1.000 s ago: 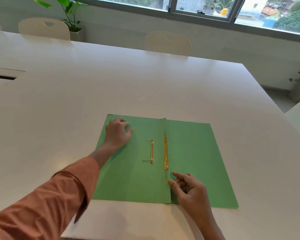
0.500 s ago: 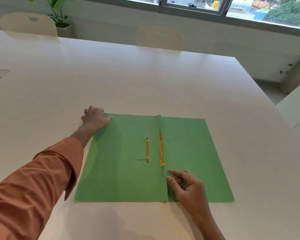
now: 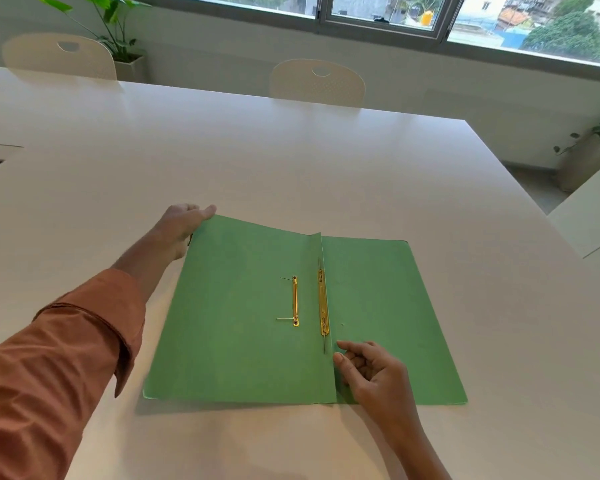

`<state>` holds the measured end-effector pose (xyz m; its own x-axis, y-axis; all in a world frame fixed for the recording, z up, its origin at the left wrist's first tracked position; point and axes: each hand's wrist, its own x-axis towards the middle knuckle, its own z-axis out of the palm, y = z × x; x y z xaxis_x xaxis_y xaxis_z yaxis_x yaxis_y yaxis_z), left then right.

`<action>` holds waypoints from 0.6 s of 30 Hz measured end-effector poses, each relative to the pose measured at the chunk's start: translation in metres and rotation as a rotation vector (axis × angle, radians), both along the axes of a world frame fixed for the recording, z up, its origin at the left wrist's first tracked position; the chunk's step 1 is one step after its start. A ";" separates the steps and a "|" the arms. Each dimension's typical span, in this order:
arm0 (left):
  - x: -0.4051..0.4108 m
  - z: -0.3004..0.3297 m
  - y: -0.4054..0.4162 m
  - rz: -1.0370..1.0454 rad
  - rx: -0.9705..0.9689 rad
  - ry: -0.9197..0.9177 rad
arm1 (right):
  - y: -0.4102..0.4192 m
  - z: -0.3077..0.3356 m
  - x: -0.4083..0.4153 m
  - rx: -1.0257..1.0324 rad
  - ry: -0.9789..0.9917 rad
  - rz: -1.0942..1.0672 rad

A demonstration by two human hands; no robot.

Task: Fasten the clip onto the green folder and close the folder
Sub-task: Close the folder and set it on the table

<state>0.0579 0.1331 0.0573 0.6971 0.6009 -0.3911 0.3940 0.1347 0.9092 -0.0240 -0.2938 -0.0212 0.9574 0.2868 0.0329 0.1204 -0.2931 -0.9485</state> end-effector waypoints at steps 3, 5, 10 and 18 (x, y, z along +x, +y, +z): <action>-0.021 0.016 -0.010 -0.054 -0.223 -0.059 | -0.002 0.004 -0.001 0.041 0.043 0.008; -0.042 0.026 -0.020 -0.119 -0.294 -0.077 | -0.003 0.008 0.000 0.095 0.098 0.013; -0.093 0.055 -0.053 -0.300 -0.446 -0.186 | -0.012 0.020 0.003 0.250 0.310 0.023; -0.104 0.077 -0.134 -0.544 -0.437 -0.372 | -0.043 0.044 0.030 0.440 0.362 0.038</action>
